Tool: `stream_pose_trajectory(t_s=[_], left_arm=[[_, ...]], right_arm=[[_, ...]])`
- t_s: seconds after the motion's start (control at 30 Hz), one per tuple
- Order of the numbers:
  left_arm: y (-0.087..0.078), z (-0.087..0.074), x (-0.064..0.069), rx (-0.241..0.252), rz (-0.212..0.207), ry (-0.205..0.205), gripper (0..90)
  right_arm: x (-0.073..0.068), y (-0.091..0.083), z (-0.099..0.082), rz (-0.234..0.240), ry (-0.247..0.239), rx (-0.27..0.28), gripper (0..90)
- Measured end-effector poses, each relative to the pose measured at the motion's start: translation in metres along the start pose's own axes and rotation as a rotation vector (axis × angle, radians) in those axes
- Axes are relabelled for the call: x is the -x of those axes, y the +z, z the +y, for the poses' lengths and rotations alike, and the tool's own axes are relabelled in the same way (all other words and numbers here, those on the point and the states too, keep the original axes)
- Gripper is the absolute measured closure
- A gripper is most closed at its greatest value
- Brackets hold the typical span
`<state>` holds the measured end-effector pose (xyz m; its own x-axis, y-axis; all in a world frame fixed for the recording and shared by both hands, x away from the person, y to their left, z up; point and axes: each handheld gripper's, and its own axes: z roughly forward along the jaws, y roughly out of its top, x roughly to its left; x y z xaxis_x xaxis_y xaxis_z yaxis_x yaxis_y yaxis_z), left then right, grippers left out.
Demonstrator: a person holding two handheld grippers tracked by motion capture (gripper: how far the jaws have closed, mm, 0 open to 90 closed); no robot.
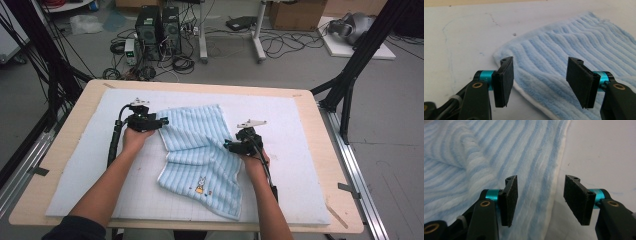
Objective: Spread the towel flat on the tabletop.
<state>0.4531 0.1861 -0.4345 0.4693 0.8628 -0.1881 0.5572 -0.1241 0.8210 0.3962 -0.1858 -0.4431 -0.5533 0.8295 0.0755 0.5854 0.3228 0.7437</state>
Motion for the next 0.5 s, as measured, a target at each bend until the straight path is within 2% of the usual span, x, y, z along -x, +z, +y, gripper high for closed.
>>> stream_pose_trajectory(t_s=[0.07,0.1,0.17,0.2,0.23,0.3,0.37,0.4,0.47,0.5], left_arm=[[-0.001,0.001,0.004,-0.001,-0.007,0.011,39.4],[-0.001,0.001,0.005,-0.004,-0.012,0.018,39.4],[-0.001,0.001,0.008,-0.008,-0.018,0.021,39.5],[-0.001,0.001,0.009,-0.015,-0.021,0.026,39.4],[-0.001,0.001,0.010,-0.024,-0.024,0.030,39.5],[-0.001,-0.001,0.013,-0.040,-0.036,0.039,39.5],[-0.004,-0.005,0.017,-0.009,-0.033,0.037,40.1],[-0.005,-0.007,0.017,-0.005,-0.036,0.036,41.1],[-0.007,-0.012,0.018,-0.016,-0.054,0.037,40.9],[-0.007,-0.015,0.019,-0.016,-0.067,0.038,40.9]], right_arm=[[0.000,0.010,0.005,-0.019,-0.019,-0.038,49.7],[-0.001,0.011,0.008,-0.030,-0.032,-0.036,65.0],[-0.002,0.016,0.014,-0.016,-0.078,-0.045,83.1],[-0.004,0.018,0.017,-0.056,-0.110,-0.050,84.1],[-0.004,0.020,0.019,-0.093,-0.118,-0.051,84.9],[0.000,0.023,0.021,-0.152,-0.106,-0.037,85.3],[0.007,0.026,0.022,-0.225,-0.073,-0.022,85.1],[0.012,0.026,0.021,-0.278,-0.055,-0.011,84.8],[0.019,0.025,0.019,-0.335,-0.014,0.000,83.1],[0.021,0.024,0.018,-0.330,0.014,0.004,80.1]])
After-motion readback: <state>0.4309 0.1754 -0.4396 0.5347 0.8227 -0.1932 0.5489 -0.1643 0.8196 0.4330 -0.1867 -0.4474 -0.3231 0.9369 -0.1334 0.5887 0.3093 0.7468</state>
